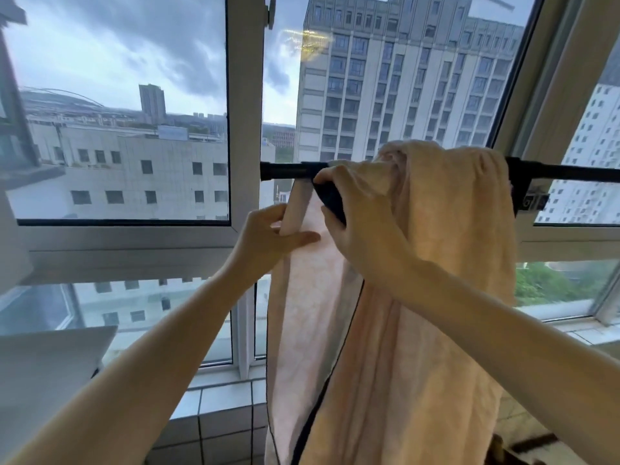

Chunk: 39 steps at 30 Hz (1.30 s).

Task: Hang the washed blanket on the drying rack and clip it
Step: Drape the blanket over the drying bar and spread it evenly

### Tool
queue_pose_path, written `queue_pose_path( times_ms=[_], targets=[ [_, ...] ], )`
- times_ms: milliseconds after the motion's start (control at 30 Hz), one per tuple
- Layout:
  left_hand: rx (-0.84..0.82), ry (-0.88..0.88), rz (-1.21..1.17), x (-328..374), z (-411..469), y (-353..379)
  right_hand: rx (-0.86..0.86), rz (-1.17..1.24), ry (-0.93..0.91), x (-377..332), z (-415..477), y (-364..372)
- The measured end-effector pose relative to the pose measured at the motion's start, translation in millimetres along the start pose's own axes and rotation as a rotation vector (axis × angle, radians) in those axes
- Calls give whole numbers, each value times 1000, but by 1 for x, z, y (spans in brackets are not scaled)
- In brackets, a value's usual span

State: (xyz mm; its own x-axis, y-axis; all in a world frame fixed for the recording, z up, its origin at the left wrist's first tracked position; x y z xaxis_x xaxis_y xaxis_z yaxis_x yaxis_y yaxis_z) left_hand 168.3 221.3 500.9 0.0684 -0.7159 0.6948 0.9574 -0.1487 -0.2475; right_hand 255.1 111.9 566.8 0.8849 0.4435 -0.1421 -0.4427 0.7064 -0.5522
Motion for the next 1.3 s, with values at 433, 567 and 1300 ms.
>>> queue_pose_path(
  times_ms=[433,567,1300],
  targets=[
    [-212,-275,-71,-103,-98,42,-301,39,543,71,-145,105],
    [-278,-347,4,-131,-127,53,-400,49,698,95,-189,138],
    [295,-320,549,-191,-145,-59,-715,-39,699,90,-265,187]
  ],
)
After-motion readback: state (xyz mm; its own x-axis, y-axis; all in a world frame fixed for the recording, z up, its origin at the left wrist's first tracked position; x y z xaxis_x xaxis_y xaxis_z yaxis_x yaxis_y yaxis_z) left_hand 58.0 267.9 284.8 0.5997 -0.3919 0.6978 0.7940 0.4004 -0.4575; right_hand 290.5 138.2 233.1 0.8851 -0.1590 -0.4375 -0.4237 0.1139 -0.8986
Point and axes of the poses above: each hand's wrist, its own z-axis towards the middle knuckle, its own y-axis out of the palm, x = y × z, the point moved 10 cm from there along z, towards the middle knuckle, and after that the axes turned 3 degrees about y, right-handed, at the moved point
